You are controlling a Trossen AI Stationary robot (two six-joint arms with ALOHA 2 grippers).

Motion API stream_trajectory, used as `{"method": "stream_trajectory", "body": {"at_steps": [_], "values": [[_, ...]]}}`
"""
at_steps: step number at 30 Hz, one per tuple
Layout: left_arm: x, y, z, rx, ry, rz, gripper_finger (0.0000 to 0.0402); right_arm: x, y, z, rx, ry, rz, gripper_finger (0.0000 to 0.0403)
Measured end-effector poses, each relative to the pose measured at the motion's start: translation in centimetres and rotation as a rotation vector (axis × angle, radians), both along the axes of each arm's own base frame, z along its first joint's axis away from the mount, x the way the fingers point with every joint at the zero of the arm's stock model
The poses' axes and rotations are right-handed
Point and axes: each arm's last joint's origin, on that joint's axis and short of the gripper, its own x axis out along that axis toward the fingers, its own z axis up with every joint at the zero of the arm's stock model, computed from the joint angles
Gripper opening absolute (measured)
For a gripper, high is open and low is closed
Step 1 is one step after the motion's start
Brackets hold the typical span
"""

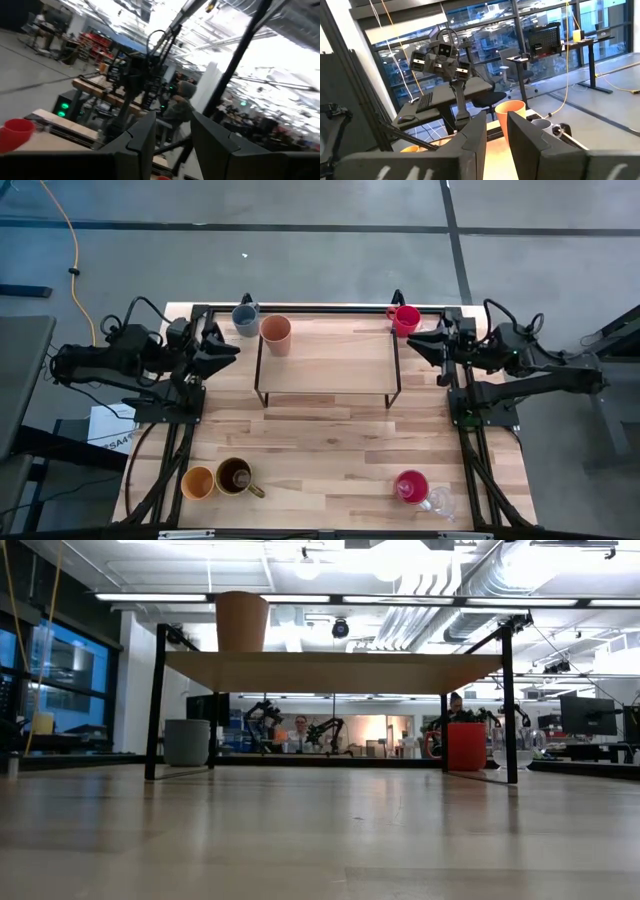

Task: Stack small to large cups/mugs on shelf
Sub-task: Put the yellow cup on the shelf

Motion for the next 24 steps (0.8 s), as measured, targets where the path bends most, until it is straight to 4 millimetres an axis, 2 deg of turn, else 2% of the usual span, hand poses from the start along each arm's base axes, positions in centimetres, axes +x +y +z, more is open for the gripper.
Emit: {"method": "stream_trajectory", "body": {"at_steps": [4, 8, 10, 13, 17, 21, 24], "values": [[0.3, -0.1, 0.2, -0.064, 0.024, -0.065, 0.013, 0.3, -0.1, -0.2, 0.051, 0.004, -0.023, 0.0068], [1.1, -0.5, 1.6, -0.092, 0.091, -0.176, 0.0181, 0.8, -0.1, -0.4, 0.064, 0.018, -0.026, 0.0068], [1.5, -0.8, 2.4, -0.108, 0.181, -0.257, 0.0206, 1.0, -0.1, -0.5, 0.064, 0.028, -0.026, 0.0068], [2.1, -1.7, 3.0, -0.175, 0.466, -0.325, 0.0222, 1.3, -0.1, -0.6, 0.063, 0.038, -0.026, 0.0068], [2.9, -3.7, 2.3, -0.21, 0.927, -0.323, 0.0216, 1.4, -0.1, -0.6, 0.063, 0.041, -0.027, 0.0068], [3.6, -6.7, 0.5, -0.165, 1.221, -0.306, 0.0188, 1.3, -0.1, -0.6, 0.056, 0.041, -0.028, 0.0068], [3.9, -9.7, -1.7, -0.116, 1.389, -0.327, 0.0168, 1.3, -0.1, -0.6, 0.053, 0.04, -0.028, 0.0068]]}}
